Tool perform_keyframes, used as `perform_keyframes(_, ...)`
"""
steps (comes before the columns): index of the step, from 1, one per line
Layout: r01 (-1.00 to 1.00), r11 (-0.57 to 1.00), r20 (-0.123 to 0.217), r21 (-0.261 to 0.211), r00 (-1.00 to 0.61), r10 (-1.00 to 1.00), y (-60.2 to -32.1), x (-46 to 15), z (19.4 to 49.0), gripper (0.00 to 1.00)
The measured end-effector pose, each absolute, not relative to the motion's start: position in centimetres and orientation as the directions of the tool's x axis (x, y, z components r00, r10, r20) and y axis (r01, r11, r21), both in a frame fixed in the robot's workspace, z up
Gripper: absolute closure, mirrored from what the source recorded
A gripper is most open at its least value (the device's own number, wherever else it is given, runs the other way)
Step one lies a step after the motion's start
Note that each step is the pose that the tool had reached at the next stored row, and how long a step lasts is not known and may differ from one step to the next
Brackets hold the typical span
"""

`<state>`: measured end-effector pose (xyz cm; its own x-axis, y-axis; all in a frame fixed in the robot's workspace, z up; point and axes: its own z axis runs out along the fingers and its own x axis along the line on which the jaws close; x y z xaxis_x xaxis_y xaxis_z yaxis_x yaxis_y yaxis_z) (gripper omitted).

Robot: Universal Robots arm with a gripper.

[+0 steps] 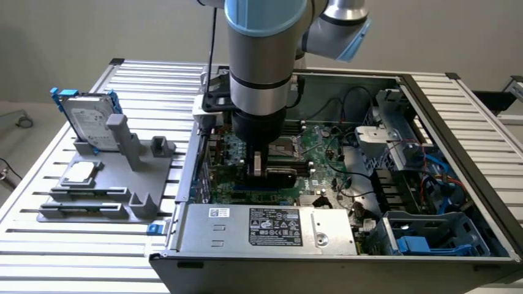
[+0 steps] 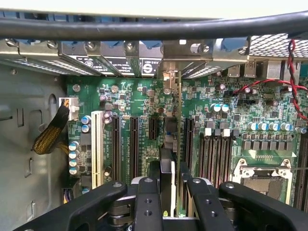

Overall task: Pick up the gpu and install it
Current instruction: 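Insert the gpu into the slot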

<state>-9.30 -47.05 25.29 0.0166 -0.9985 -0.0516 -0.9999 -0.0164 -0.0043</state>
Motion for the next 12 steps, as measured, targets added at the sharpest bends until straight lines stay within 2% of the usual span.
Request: perform_keyframes(12,-1.0,-0.017,-0.07,-0.002,0.017,-0.997,-47.1,-9.34,24.91,0.73)
